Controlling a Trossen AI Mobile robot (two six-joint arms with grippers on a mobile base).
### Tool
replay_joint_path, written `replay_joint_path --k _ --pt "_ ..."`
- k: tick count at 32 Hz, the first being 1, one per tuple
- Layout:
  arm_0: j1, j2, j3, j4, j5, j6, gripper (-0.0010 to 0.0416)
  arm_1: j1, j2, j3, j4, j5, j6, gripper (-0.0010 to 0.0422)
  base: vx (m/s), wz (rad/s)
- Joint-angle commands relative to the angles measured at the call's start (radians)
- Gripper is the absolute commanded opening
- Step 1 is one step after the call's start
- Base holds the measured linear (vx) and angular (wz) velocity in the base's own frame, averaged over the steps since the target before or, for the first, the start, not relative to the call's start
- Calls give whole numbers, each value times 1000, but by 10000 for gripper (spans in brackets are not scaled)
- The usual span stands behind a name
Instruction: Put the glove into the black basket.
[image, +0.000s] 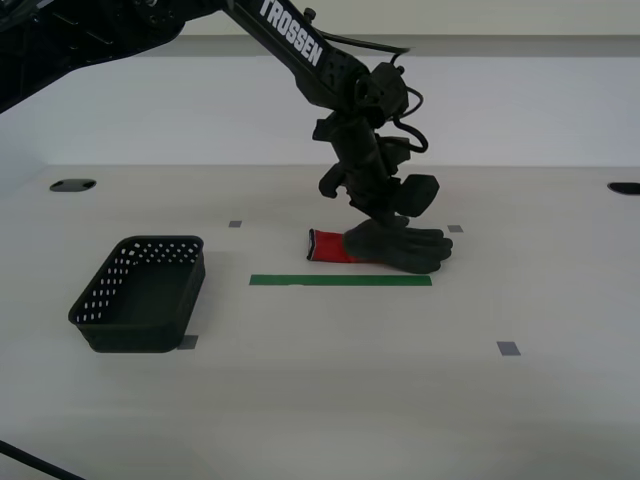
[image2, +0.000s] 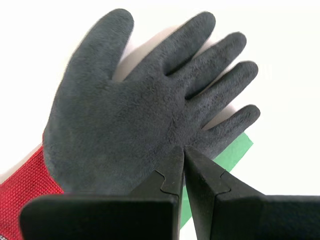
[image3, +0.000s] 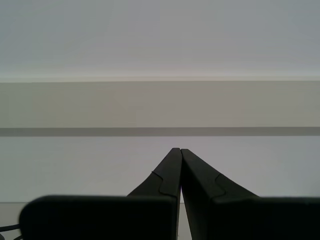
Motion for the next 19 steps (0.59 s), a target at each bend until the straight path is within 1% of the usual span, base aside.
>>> replay_joint_path --k 1,2,3,4,5,6,7,8,9,10,11,12,13,14,16,17,18,19 --pt "1 0 1 2 2 0 1 0 1 0 -18 -35 24 6 0 0" --pt "0 0 1 3 2 0 1 0 1 0 -25 -53 38 12 0 0" --pt "1 0 1 4 2 0 1 0 1 -9 -40 -102 77 45 0 0" --pt "1 0 1 5 2 0 1 0 1 -10 -46 -118 82 58 0 0" --pt "1 0 1 5 2 0 1 0 2 -9 -50 -148 80 79 0 0" --pt "1 0 1 5 2 0 1 0 2 -10 -50 -172 77 110 0 0" --pt "1 0 1 5 2 0 1 0 2 -10 -50 -178 75 127 0 0" --pt "0 0 1 5 2 0 0 0 2 -9 -49 -180 56 158 0 0" --pt "0 0 1 5 2 0 1 0 2 -10 -50 -179 19 203 0 0" --pt "1 0 1 5 2 0 1 0 2 -10 -49 -179 6 231 0 0" --pt "0 0 1 5 2 0 1 -1 2 -10 -47 -179 0 242 0 0" --pt "0 0 1 5 2 0 0 -2 2 -10 -40 -179 -15 263 0 0" --pt "1 0 1 5 2 0 1 -2 2 -10 -39 -180 -23 269 0 0" --pt "0 0 1 5 2 0 1 -2 2 -10 -39 -179 -43 275 0 0" --pt "1 0 1 4 2 0 1 -3 21 -7 -34 -174 -80 271 0 0" --pt "1 0 1 8 2 0 1 -3 27 -5 -35 -174 -82 269 0 0" --pt "0 0 1 2 2 0 1 -7 58 10 -40 -121 -109 262 0 0" --pt "1 0 1 2 2 0 1 -8 71 19 -43 -105 -122 260 0 0"
